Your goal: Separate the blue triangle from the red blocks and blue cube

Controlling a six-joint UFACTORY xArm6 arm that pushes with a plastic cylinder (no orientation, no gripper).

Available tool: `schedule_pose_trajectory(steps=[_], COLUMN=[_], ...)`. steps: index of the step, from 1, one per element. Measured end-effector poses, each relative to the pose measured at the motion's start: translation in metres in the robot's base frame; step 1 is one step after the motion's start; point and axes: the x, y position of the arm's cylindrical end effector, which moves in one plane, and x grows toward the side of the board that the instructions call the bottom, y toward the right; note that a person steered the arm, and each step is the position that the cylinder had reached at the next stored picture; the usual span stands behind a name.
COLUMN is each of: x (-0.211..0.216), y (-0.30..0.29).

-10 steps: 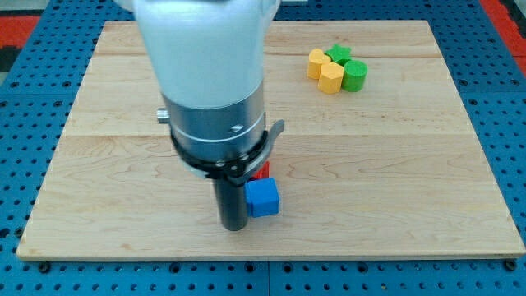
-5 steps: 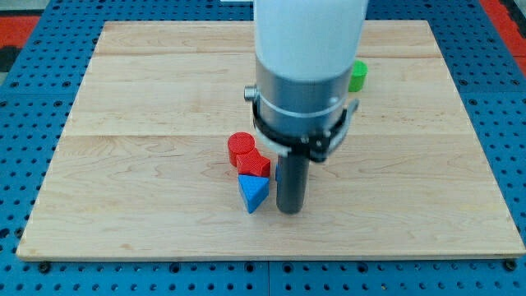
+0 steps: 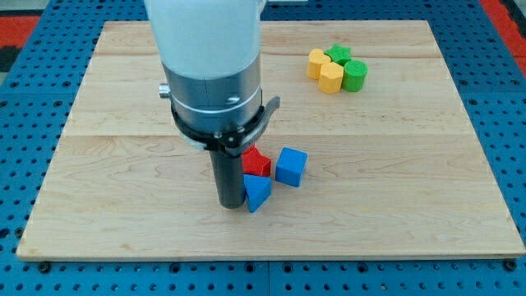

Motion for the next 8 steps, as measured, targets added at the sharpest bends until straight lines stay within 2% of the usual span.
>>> schedule_pose_trajectory(steps=[1, 2, 3, 4, 7, 8], x=[-0.015, -0.014, -0.004, -0.012, -0.006, -0.014], y=[0.006, 0.038, 0.051, 0.050, 0.149, 0.127])
